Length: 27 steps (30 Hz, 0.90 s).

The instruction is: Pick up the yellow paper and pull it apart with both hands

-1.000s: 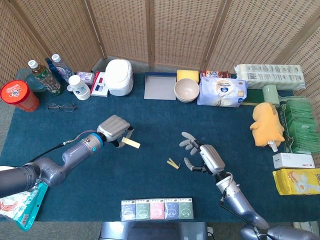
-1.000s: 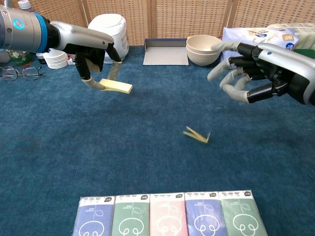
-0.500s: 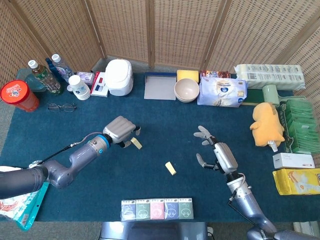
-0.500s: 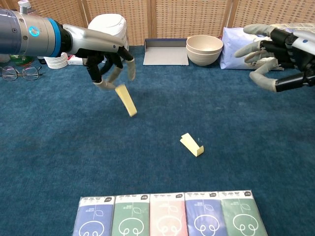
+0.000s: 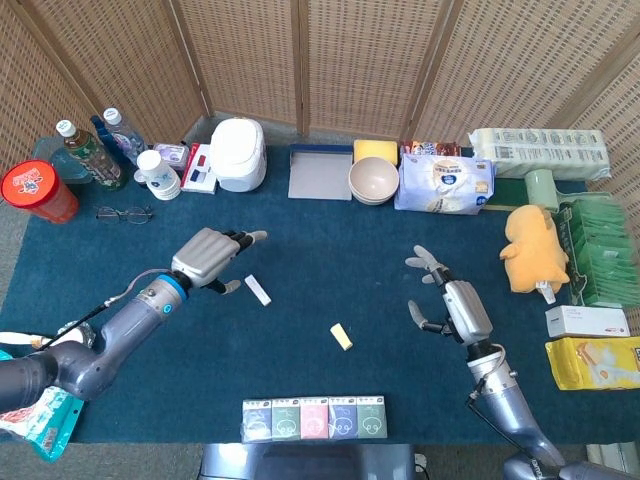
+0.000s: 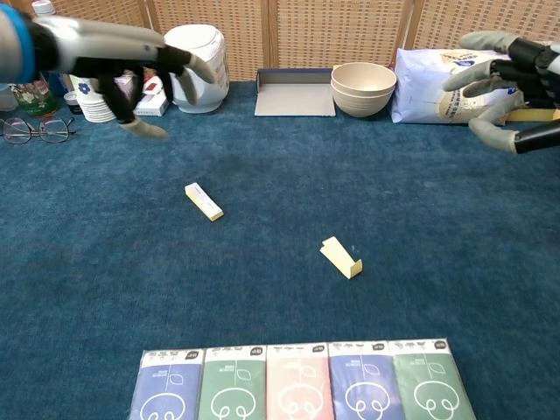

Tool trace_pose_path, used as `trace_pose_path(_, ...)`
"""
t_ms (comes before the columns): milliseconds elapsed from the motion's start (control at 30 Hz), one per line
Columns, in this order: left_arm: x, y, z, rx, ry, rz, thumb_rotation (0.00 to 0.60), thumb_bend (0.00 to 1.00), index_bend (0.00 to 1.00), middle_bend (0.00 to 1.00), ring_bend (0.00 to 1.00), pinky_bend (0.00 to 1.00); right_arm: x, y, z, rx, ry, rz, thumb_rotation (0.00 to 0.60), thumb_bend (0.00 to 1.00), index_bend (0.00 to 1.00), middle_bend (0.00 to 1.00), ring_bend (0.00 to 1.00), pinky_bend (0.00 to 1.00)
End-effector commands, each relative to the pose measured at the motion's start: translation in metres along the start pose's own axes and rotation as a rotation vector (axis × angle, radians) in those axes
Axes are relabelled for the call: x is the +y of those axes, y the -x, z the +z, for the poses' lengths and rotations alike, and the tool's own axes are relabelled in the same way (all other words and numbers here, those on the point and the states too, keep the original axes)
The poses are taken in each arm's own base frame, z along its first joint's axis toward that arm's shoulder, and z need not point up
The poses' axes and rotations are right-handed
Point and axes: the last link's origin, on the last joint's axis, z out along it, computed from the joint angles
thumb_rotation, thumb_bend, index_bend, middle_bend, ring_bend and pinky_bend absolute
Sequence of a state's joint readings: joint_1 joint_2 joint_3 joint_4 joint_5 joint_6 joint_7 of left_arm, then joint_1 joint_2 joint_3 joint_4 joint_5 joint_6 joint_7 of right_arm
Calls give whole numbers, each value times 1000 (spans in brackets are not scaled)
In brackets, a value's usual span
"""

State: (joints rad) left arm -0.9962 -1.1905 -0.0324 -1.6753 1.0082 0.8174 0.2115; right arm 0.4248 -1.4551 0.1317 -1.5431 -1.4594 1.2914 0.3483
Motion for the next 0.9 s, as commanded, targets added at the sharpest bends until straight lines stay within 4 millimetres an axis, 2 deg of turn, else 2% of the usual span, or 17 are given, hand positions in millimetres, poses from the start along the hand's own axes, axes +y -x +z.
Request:
trace_pose_path(33, -18, 1, -36, 47, -55, -25, 580, 267, 101, 234, 261, 422, 7, -16, -7, 40, 45, -135, 600, 460, 58, 231, 164, 313)
trace_pose_path(67, -25, 1, -53, 74, -89, -34, 580, 267, 104, 234, 261, 407, 9, -22, -11, 55, 65, -189, 600, 460, 71, 229, 158, 307)
trace_pose_path(167, -35, 6, -81, 115, -141, -53, 578, 267, 110, 234, 261, 398, 11, -30, -18, 73, 95, -259, 600, 460, 98, 229, 149, 297)
trace_pose_path(300, -56, 20, -135, 137, -269, -93, 580, 267, 118, 234, 261, 386, 13, -41, -33, 85, 152, -362, 600, 460, 108, 229, 144, 291)
trace_pose_path(467, -82, 34, -192, 204, -412, -58, 581, 267, 122, 234, 252, 333, 11, -43, -52, 89, 198, -458, 600, 460, 94, 227, 133, 286)
trace_pose_path(700, -90, 54, -232, 235, -478, -70, 581, 266, 139, 234, 251, 329, 9, -45, -67, 99, 227, -481, 600, 460, 93, 216, 116, 272)
trace_pose_path(900, -89, 80, -273, 286, -538, -90, 581, 265, 152, 234, 251, 329, 4, -49, -89, 110, 254, -523, 600, 457, 93, 205, 105, 268)
